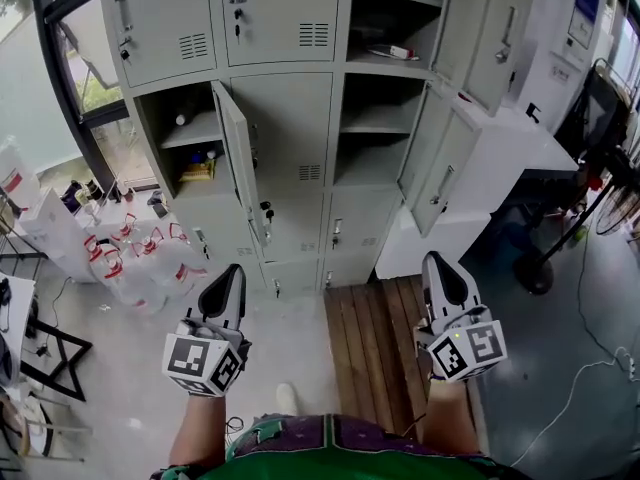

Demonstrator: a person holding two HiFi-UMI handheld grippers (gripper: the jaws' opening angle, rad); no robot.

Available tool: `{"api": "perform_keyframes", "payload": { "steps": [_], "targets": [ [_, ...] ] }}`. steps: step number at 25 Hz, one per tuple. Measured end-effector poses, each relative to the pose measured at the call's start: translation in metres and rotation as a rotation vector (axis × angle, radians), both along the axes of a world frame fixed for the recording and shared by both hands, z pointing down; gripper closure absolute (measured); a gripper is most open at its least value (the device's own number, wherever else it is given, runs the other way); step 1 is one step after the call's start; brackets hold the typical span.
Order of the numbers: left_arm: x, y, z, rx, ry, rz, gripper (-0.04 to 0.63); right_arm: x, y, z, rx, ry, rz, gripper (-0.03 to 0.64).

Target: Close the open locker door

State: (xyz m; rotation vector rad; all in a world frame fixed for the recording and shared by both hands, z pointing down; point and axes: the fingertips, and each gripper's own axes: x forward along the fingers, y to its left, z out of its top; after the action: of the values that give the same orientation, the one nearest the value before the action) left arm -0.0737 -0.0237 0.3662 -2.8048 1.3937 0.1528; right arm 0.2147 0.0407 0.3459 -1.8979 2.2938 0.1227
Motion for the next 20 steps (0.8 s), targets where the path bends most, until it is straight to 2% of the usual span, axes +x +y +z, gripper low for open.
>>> {"api": "perform_keyframes", "payload": {
  "steps": [6, 14, 18, 20],
  "targets": [
    [-0.011, -0.064, -0.013, 0.007, 0.008, 0.039, 0.575, -0.017, -0.062, -0.009, 0.006, -0.028, 0.004, 0.611],
    [-0.004, -0.109, -0.029, 0.01, 0.024, 0.045, 0.564, -0.017, -0.113, -0.003, -0.018, -0.025, -0.034, 0.611],
    [0.011, -0.115, -0.031, -0.01, 0.032, 0.044, 0.386, -0.007, -0.127, -0.006, -0.02, -0.018, -0.072, 0.611],
    [0.016, -0.118, -0.029, -0.005, 0.011, 0.026, 0.368, -0.003, -0.13, -0.009, -0.01, -0.021, -0.09, 0.611]
  ]
}}
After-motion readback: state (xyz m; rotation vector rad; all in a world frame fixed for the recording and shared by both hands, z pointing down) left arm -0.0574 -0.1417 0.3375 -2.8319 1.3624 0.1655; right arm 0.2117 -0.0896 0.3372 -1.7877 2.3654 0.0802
